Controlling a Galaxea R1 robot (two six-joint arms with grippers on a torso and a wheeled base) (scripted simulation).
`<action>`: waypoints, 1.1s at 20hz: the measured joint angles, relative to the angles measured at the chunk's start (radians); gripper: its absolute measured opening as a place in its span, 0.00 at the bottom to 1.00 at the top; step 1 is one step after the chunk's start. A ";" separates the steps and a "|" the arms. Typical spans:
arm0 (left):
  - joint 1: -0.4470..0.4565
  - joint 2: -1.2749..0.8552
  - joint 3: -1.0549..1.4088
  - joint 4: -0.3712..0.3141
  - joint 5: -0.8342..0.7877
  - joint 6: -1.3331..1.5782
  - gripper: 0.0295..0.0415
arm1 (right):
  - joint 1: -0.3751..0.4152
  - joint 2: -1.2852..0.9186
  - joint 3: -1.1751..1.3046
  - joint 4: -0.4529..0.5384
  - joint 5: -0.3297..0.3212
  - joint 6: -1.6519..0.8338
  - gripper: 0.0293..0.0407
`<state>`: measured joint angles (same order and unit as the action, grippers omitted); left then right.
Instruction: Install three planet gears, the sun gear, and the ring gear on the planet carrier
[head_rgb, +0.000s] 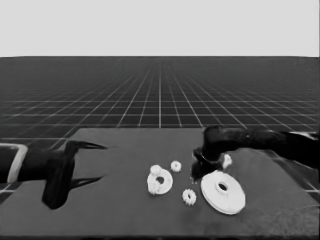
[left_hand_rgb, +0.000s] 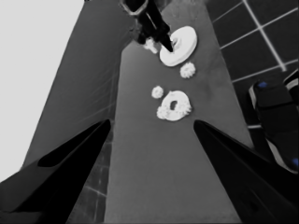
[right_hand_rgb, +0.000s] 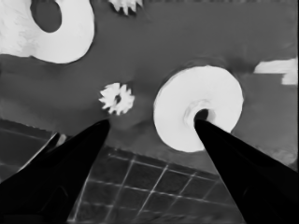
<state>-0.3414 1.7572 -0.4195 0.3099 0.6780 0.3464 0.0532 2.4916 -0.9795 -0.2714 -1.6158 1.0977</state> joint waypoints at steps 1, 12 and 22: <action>0.000 -0.001 0.001 0.000 -0.001 0.002 0.75 | -0.004 0.176 -0.309 0.044 0.051 0.029 0.85; -0.001 -0.002 0.002 0.000 -0.002 0.004 0.75 | -0.176 0.528 -1.134 0.021 0.229 -0.169 0.81; -0.001 -0.002 0.002 0.000 -0.002 0.004 0.75 | -0.191 0.545 -1.176 0.012 0.247 -0.190 0.17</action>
<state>-0.3422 1.7549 -0.4178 0.3101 0.6764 0.3508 -0.1374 3.0367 -2.1551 -0.2591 -1.3692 0.9077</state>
